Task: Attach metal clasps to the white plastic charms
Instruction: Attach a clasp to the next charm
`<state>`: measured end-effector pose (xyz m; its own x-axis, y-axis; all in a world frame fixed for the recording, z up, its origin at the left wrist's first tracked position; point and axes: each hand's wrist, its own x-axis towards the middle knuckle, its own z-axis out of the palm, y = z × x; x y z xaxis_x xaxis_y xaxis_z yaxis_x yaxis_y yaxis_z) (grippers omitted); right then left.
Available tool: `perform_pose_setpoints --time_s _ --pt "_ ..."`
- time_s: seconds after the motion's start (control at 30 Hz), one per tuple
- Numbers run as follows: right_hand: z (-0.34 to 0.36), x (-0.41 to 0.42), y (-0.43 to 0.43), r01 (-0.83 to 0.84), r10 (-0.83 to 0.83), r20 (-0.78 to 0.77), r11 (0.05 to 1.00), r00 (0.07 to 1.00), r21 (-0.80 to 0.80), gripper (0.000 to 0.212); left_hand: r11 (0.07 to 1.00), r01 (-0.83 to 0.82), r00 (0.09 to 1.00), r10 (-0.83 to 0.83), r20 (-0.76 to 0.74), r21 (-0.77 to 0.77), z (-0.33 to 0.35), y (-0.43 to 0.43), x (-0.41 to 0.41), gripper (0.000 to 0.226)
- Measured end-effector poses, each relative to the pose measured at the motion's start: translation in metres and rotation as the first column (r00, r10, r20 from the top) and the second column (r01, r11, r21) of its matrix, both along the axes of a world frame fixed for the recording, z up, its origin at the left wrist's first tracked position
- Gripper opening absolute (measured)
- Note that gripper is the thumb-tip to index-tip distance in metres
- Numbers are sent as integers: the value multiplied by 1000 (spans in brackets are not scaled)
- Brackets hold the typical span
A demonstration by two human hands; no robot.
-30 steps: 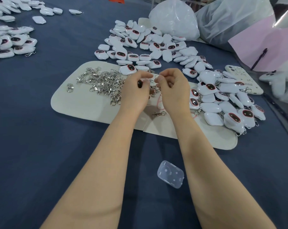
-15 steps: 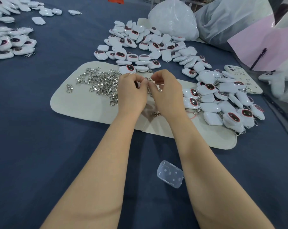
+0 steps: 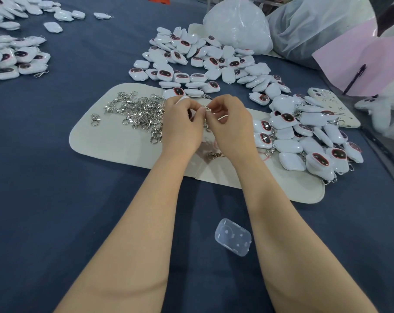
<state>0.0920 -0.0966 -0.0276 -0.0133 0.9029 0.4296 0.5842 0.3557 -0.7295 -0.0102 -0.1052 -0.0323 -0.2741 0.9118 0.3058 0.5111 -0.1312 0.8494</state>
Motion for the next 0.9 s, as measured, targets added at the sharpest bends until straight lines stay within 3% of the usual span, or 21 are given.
perform_pose_setpoints --time_s 0.4,0.6,0.9 --pt "-2 -1 2 -83 66 -117 985 991 -150 9 1000 -1 1000 1 -9 14 -1 -1 0 6" --pt "-2 1 1 -82 66 -146 991 987 -107 10 1000 12 999 -12 50 5 0 1 1 9" --pt "-3 1 1 -76 64 -125 993 990 -93 8 1000 17 1000 -17 4 17 -2 -1 -2 5"
